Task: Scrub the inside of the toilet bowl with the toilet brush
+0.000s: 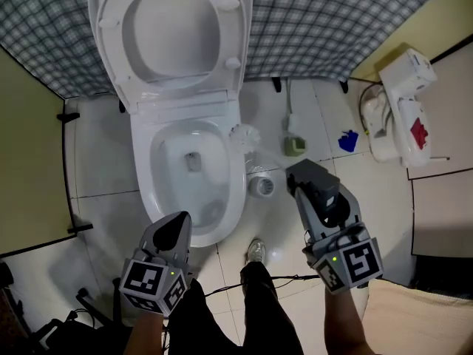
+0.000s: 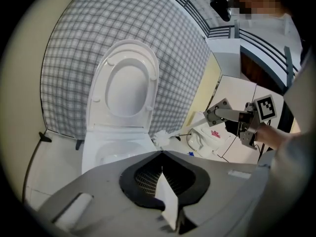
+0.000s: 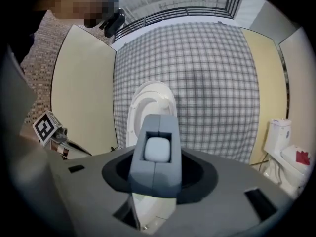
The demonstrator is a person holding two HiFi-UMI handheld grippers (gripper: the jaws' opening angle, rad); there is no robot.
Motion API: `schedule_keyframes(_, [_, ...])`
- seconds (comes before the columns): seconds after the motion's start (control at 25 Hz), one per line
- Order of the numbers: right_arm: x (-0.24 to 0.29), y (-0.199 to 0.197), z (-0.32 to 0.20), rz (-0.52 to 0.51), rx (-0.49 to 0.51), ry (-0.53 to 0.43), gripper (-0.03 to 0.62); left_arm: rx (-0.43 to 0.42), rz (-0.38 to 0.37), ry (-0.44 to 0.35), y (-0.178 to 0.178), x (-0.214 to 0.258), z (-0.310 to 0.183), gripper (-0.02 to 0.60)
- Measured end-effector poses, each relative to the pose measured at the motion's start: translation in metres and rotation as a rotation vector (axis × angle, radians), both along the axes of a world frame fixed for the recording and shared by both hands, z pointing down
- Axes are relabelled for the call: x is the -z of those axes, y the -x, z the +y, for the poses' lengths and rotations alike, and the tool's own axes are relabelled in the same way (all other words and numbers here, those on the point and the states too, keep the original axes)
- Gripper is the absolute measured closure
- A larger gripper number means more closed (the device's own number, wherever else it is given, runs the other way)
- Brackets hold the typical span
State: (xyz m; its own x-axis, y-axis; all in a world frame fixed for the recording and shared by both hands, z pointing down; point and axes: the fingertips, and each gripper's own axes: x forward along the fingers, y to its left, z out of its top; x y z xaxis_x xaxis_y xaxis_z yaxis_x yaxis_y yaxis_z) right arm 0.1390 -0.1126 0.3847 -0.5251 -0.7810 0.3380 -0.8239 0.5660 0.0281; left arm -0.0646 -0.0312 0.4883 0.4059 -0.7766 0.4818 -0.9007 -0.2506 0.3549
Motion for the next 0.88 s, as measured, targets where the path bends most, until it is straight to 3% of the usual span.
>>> schedule_keyframes(0.16, [-0.009, 0.045, 0.003, -0.007, 0.077, 0.02, 0.402, 0.04, -0.013, 0.003, 0.027, 0.001, 0.008, 0.589])
schedule_keyframes(0.36, [-0.06, 0.089, 0.002, -0.011, 0.106, 0.088, 0.402, 0.051, -0.015, 0.035, 0.049, -0.014, 0.019, 0.589])
schedule_keyframes(0.56, [-0.114, 0.126, -0.011, -0.023, 0.094, 0.17, 0.402, 0.037, -0.022, 0.056, 0.063, -0.026, 0.016, 0.589])
schedule_keyframes(0.88, [-0.176, 0.148, -0.053, -0.023, 0.024, 0.196, 0.402, 0.028, 0.0, 0.069, 0.069, -0.04, 0.001, 0.589])
